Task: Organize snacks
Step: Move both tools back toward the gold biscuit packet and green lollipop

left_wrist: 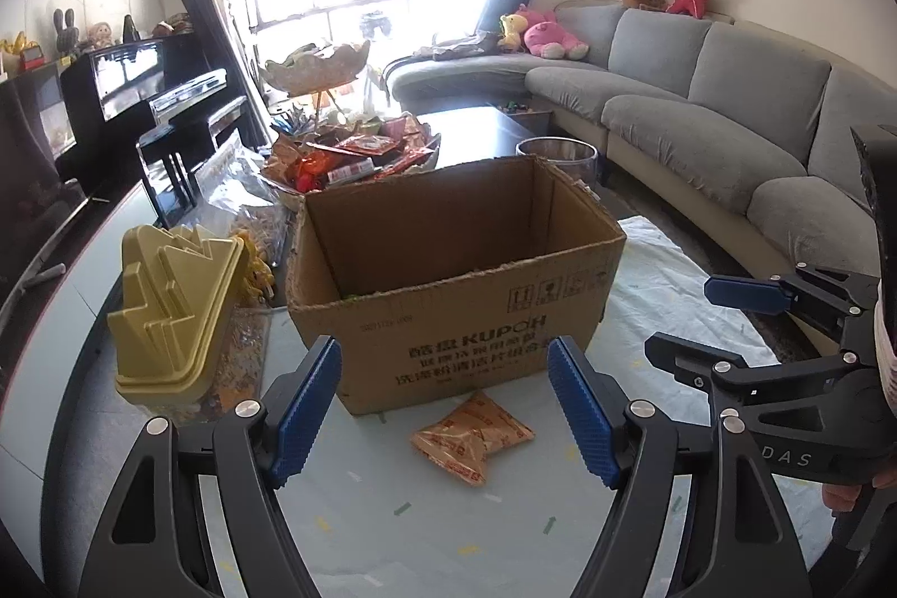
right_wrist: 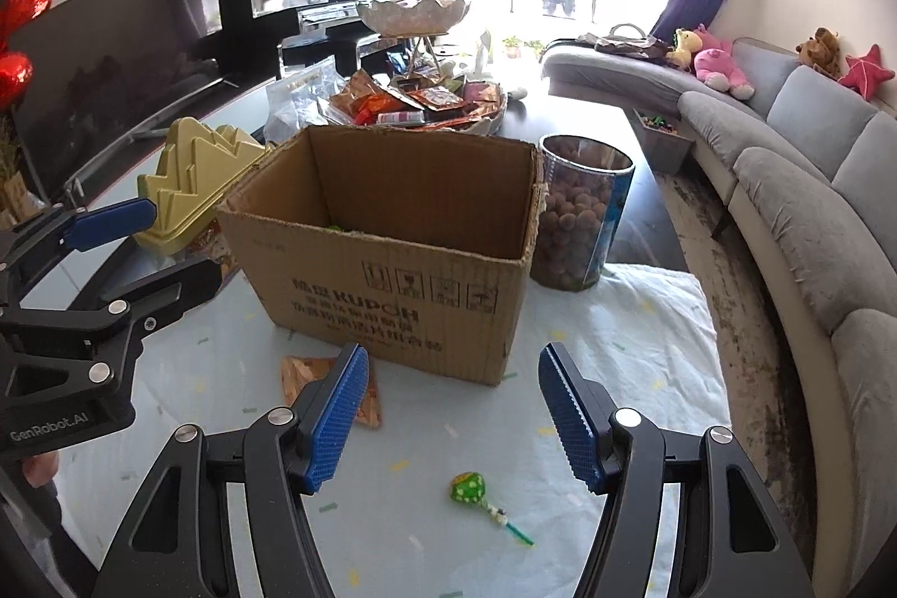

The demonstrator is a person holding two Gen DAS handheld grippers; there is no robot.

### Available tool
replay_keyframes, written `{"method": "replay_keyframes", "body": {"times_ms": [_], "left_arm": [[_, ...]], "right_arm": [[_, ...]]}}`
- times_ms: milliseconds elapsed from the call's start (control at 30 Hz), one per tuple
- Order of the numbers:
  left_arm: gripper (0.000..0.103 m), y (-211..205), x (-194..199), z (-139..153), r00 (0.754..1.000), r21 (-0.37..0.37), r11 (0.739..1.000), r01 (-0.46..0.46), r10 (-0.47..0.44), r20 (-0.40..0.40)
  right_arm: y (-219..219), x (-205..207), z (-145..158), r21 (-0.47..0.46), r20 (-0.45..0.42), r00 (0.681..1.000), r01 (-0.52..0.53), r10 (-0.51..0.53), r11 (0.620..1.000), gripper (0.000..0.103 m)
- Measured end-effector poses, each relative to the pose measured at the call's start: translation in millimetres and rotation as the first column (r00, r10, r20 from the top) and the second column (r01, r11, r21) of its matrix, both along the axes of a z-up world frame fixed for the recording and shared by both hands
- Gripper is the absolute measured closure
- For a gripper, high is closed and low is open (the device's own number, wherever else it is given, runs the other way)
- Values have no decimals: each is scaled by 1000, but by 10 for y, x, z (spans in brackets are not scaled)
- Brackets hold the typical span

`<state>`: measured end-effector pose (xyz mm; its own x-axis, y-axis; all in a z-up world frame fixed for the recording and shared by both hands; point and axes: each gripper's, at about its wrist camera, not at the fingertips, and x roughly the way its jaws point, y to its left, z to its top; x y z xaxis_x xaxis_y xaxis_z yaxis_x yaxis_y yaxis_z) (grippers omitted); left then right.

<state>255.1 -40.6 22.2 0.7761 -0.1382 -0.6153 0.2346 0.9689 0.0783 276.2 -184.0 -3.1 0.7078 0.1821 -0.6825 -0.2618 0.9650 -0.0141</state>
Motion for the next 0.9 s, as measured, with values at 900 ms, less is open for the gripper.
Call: {"method": "replay_keyframes", "body": {"times_ms": [900], "left_arm": [[27,-266,-99,-1030,971,23,999,35,-29,-236]], "right_arm": [[-239,-222,-945,-18,-219,976,-1,-3,1000,39]]}}
